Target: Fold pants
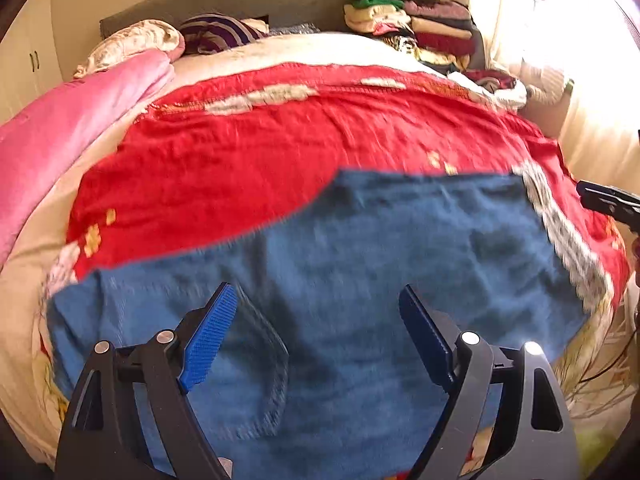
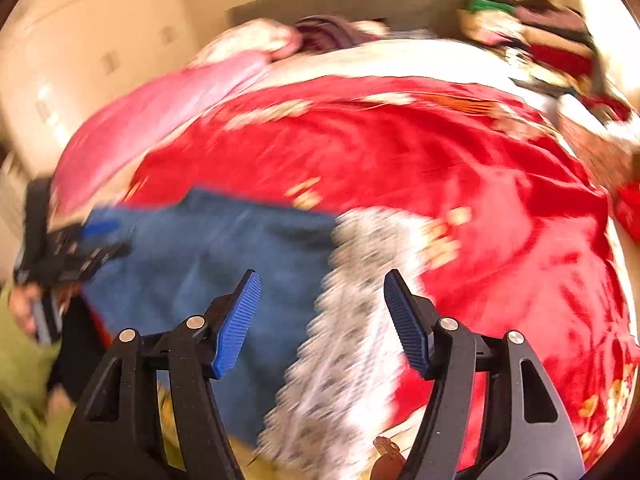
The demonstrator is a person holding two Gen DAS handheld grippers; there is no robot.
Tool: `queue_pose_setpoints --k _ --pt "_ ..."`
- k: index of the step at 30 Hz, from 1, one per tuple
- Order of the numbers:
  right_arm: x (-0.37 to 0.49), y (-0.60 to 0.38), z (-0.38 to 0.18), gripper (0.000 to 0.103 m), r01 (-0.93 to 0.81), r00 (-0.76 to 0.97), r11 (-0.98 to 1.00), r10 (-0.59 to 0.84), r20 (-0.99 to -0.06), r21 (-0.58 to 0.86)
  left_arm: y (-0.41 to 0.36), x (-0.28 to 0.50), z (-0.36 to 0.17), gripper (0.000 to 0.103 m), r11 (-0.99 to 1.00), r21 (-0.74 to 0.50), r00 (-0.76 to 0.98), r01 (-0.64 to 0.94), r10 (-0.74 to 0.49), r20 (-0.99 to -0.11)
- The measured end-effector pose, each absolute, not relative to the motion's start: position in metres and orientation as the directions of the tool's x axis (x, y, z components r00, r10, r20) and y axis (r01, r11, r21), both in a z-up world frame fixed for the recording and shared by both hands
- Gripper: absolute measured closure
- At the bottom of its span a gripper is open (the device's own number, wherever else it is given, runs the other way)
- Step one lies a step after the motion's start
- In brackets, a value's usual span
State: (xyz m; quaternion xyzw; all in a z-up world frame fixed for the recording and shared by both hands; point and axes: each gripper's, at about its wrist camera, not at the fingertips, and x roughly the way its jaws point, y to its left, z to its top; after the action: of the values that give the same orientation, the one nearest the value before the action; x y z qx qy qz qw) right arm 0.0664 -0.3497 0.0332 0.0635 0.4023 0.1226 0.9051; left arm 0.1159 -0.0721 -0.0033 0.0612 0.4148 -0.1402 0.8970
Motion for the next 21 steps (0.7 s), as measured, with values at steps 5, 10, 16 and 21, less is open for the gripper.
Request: queue_pose_setpoints --k 5,10,16,21 --pt "0.103 -0.380 0.030 0.049 -0.088 0.634 0.962 0.256 -0.730 0.260 -0.073 0.146 0.011 0.020 0.957 -0.030 0.626 0.289 -0.213 -0.750" --pt "0.139 -0.392 0.006 0.059 -0.076 0.581 0.940 0.313 -0.752 0.333 -0.082 0.175 0.018 0.020 0.956 -0.019 0.634 0.293 -0.209 -0.745" --pt "0.162 -0.390 -0.032 0.060 -0.087 0.503 0.930 0.351 -0.789 0.358 -0.103 0.210 0.001 0.020 0.945 -0.052 0.593 0.322 -0.245 -0.767" --pt "0.156 -0.388 -0.039 0.062 -0.112 0.526 0.926 0.362 -0.769 0.359 -0.107 0.238 -0.036 0.020 0.946 -0.089 0.527 0.311 -0.250 -0.813"
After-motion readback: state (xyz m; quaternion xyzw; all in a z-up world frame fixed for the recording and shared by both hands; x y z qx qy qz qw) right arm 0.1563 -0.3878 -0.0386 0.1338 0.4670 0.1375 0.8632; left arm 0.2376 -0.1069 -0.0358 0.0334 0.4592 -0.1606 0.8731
